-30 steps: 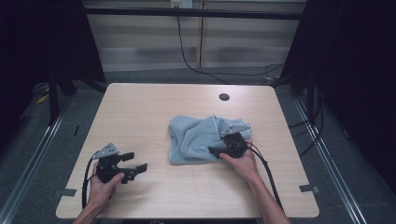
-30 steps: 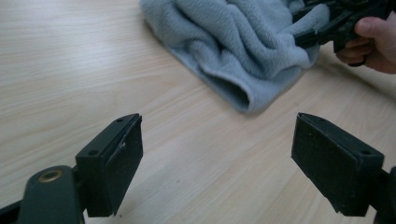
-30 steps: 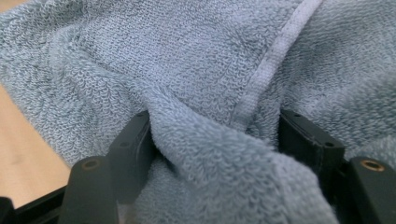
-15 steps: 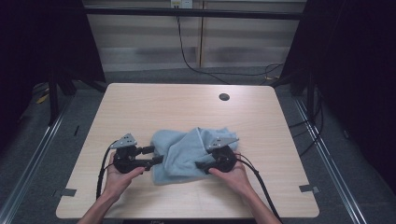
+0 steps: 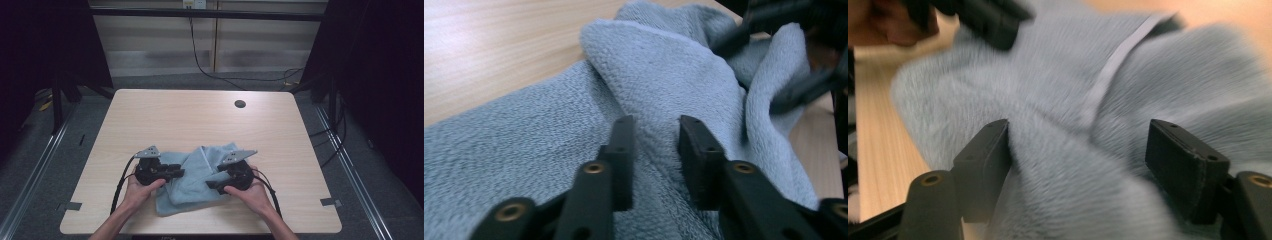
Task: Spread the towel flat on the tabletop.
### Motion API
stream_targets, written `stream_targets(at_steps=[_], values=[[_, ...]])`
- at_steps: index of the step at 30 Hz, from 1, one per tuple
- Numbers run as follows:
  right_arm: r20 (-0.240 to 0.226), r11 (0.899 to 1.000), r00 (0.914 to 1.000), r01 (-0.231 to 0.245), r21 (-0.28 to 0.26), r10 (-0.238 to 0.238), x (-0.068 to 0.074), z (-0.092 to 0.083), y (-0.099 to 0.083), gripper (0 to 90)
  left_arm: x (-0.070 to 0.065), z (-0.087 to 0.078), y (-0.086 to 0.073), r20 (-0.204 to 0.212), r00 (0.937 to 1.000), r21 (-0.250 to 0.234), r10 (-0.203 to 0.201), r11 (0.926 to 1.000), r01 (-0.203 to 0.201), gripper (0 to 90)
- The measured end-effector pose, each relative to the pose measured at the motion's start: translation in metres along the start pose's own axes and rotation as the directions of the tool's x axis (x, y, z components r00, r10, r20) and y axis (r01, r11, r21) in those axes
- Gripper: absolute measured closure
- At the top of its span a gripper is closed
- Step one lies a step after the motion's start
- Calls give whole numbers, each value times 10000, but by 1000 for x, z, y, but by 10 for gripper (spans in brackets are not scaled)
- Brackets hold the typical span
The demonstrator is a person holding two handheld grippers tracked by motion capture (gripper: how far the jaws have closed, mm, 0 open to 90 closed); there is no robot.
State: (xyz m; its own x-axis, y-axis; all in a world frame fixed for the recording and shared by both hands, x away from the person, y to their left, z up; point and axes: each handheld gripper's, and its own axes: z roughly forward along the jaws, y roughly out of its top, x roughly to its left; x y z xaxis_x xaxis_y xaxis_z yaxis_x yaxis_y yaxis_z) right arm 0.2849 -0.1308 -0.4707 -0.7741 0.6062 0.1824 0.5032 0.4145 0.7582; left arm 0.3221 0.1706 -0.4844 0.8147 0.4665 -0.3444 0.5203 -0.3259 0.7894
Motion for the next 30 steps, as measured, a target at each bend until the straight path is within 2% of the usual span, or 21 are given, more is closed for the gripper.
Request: stream_targets(at_steps=[1,2,5,7,9,10,11,12,13,14,16,17,20,21,22,23,25,27,29,30], values=[[27,9997,10000,-49,-235,49,-2,-6,3,261,-1,0,0,-10,10000,5,29,10000,-29,755],[80,9962,9997,-203,-849,211,-8,-19,11,262,-2,0,0,32,10000,58,78,10000,-78,800],[402,9864,9976,-493,-1566,563,-22,-34,23,281,-3,2,0,34,9998,139,185,9997,-185,827],[760,9881,9944,-623,-1405,735,-36,-31,28,294,-4,2,0,6,9997,152,231,9996,-231,830],[844,9909,9928,-758,-1113,854,-49,-20,29,303,-2,3,1,145,9998,90,129,9999,-130,817],[783,9924,9931,-798,-936,872,-55,-13,29,306,-1,5,3,88,9999,138,141,9998,-143,773],[783,9924,9931,-798,-936,872,-55,-13,29,306,-1,5,3,88,9999,138,141,9998,-143,714],[636,9949,9939,-870,-514,902,-64,2,30,313,2,5,9,29,10000,11,22,10000,-22,664],[729,9963,9938,-818,-280,837,-68,9,31,311,2,5,9,29,10000,11,22,10000,-22,620],[833,9961,9927,-866,-156,876,-70,15,31,310,5,8,19,-23,10000,-28,-13,10000,12,589],[573,9943,9927,-1059,-114,1064,-76,24,31,306,9,15,26,-234,9997,26,-116,9999,117,501],[497,9932,9920,-1157,-90,1160,-77,28,31,310,9,15,26,-234,9997,26,-116,9999,117,479],[269,9936,9935,-1112,214,1106,-74,35,27,367,15,33,25,-102,9982,471,-583,9972,587,428],[214,9936,9940,-1081,313,1074,-73,36,26,404,15,35,23,63,9982,493,-602,9970,599,461],[164,9929,9936,-1119,410,1114,-71,36,24,444,14,36,21,289,9982,488,-525,9975,511,569],[164,9929,9936,-1119,410,1114,-71,36,24,444,14,36,21,289,9982,488,-525,9975,511,684],[167,9941,9951,-985,457,979,-66,34,17,647,11,33,22,382,9988,480,-299,9985,281,766],[338,9950,9950,-946,334,934,-63,28,18,796,11,29,24,455,9981,185,-421,9990,413,807],[538,9945,9930,-1046,-52,1047,-64,19,20,854,11,26,26,422,9983,97,-399,9992,395,816],[612,9935,9918,-1107,-267,1122,-65,14,23,860,13,20,29,548,9969,-302,-561,9979,578,819]])
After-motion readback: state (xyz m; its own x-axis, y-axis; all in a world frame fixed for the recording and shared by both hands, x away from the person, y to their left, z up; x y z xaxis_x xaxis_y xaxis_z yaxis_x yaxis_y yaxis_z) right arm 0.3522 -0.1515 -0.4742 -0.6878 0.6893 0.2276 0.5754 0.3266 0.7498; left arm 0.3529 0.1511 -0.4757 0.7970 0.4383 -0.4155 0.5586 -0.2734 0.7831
